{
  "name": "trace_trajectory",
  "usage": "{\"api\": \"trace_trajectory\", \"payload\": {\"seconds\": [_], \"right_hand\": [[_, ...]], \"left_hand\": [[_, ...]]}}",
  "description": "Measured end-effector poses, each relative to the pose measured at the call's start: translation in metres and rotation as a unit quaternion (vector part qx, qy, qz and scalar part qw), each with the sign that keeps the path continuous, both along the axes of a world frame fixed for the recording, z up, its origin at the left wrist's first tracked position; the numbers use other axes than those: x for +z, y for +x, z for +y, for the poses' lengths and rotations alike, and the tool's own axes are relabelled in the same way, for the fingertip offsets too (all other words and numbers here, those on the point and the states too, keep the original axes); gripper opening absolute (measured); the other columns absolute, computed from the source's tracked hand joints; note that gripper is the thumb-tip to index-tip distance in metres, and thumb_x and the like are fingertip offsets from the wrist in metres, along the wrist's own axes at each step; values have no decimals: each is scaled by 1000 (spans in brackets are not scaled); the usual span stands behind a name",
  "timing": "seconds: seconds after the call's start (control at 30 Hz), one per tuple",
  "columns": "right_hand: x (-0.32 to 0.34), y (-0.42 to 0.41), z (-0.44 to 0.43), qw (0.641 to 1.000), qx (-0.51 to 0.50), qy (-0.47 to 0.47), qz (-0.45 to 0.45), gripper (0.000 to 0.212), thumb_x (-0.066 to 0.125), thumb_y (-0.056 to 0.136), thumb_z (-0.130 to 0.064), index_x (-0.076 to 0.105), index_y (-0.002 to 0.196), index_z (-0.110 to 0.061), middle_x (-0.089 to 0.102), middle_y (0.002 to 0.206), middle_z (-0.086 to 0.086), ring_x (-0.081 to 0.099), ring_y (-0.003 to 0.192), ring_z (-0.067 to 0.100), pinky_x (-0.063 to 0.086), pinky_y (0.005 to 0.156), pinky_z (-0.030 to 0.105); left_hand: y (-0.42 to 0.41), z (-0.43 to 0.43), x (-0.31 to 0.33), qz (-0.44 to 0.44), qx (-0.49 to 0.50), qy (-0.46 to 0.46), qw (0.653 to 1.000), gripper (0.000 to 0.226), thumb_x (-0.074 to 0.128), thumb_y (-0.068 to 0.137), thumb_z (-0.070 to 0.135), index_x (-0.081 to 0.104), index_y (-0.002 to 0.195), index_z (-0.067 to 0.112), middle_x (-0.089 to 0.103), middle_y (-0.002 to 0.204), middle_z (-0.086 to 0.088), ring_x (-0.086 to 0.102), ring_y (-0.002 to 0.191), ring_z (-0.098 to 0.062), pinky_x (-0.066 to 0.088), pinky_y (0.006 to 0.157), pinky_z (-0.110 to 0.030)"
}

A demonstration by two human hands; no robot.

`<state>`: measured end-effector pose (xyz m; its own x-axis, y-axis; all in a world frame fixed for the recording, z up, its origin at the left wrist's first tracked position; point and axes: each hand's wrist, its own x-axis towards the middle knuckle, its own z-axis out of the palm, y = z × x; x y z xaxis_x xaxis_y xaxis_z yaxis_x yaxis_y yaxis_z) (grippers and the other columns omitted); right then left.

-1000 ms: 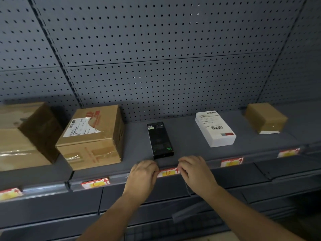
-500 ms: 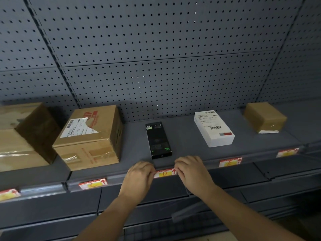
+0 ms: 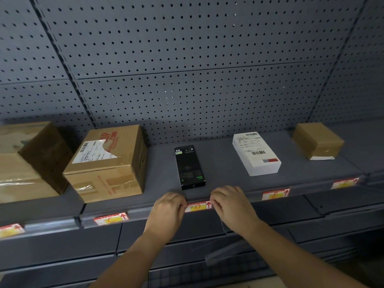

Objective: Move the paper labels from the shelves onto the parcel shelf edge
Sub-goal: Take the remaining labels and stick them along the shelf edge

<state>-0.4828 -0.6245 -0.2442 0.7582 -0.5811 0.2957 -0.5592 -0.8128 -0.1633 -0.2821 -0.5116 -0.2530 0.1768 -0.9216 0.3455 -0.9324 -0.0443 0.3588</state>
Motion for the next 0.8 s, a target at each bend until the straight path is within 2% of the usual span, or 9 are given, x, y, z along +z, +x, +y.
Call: {"api": "trace_trajectory", "payload": {"seconds": [0.2,0.3,0.43,0.6,0.8], "right_hand": [[15,0,3,999,6,31,12,18,51,96,-28,67,105,-24,62,115,-8,54,104,10,42,99,29],[27,0,7,999,-3,43,6,25,53,96,-33,64,117,-25,59,123,-8,51,112,9,38,103,26],[44,5,13,999,-9,27,17,38,54,96,-34,55,132,-24,51,136,-5,46,125,14,33,109,33],[58,18,24,1000,23,16,-3,32,52,96,-31,58,126,-23,52,131,-6,48,119,15,38,104,33],[60,50,47,997,75,15,-25,28,51,95,-29,61,119,-20,56,124,-3,52,110,18,41,97,35]], "left_hand": [[-7,-1,14,-31,19,44,998,7,61,87,21,61,82,26,59,85,9,55,80,-12,48,75,-28],[-12,1,26,-53,31,42,997,4,60,87,26,59,87,29,56,92,12,53,87,-10,42,79,-25],[-13,7,42,-91,44,48,994,16,58,87,30,58,103,29,54,107,11,52,101,-13,41,88,-29],[-5,24,60,-132,71,57,987,23,55,90,32,57,111,25,55,114,5,52,106,-18,43,89,-32],[25,65,66,-137,124,77,980,24,57,89,32,59,112,24,57,116,5,53,110,-20,43,91,-34]]}}
